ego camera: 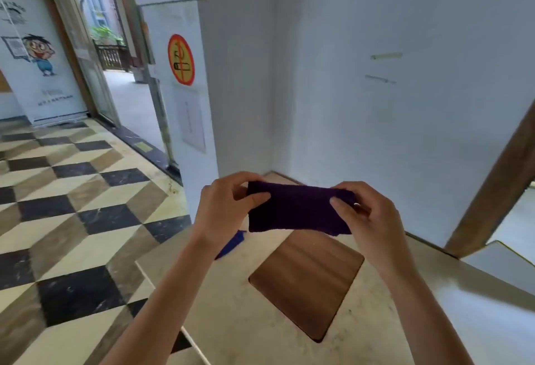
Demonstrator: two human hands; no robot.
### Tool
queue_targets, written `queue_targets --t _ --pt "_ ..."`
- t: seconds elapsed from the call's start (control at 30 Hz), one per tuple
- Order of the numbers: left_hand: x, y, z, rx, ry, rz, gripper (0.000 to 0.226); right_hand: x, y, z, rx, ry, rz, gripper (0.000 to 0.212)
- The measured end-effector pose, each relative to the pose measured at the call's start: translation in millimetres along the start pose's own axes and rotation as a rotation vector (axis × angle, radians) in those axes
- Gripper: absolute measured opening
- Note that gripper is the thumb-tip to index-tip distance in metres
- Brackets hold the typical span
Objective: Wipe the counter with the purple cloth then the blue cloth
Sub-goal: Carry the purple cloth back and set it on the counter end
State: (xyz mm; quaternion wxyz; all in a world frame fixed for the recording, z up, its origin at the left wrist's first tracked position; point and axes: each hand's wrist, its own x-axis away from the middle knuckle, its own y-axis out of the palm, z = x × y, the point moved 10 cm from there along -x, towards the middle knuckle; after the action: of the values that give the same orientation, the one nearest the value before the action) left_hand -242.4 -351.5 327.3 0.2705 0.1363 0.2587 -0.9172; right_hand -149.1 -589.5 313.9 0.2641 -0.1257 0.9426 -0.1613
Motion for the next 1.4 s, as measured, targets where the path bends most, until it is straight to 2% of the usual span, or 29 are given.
queue_targets --t 0.1,0.23,0.47,0.87,1.17,1.4 --pt "-21.1 -57.1 -42.8 0.014 -0.031 0.024 0.021 -17.7 68.4 -13.1 -0.037 0.014 -0.037 0.017" --pt "-50.0 -104.1 -83.8 0.037 -0.056 0.050 0.025 -42.8 131.5 -16.9 -0.054 0.036 -0.052 0.017" --pt "-116.3 -119.0 -142.8 0.028 -0.075 0.014 0.031 -101.1 195.8 -2.3 0.049 0.023 -0.033 0.018" --pt "-267.8 -45.6 -235.7 0.091 -0.146 -0.180 0.029 -205.1 239.9 101.9 -0.016 0.197 0.053 0.021" --pt "-333.6 41.0 -320.6 0.175 -0.254 -0.414 0.026 -227.0 267.4 201.5 -0.162 0.490 0.157 0.034" --pt "-345.8 114.1 -426.4 0.302 -0.438 -0.671 0.027 -201.7 318.3 290.3 -0.399 0.776 0.305 0.041"
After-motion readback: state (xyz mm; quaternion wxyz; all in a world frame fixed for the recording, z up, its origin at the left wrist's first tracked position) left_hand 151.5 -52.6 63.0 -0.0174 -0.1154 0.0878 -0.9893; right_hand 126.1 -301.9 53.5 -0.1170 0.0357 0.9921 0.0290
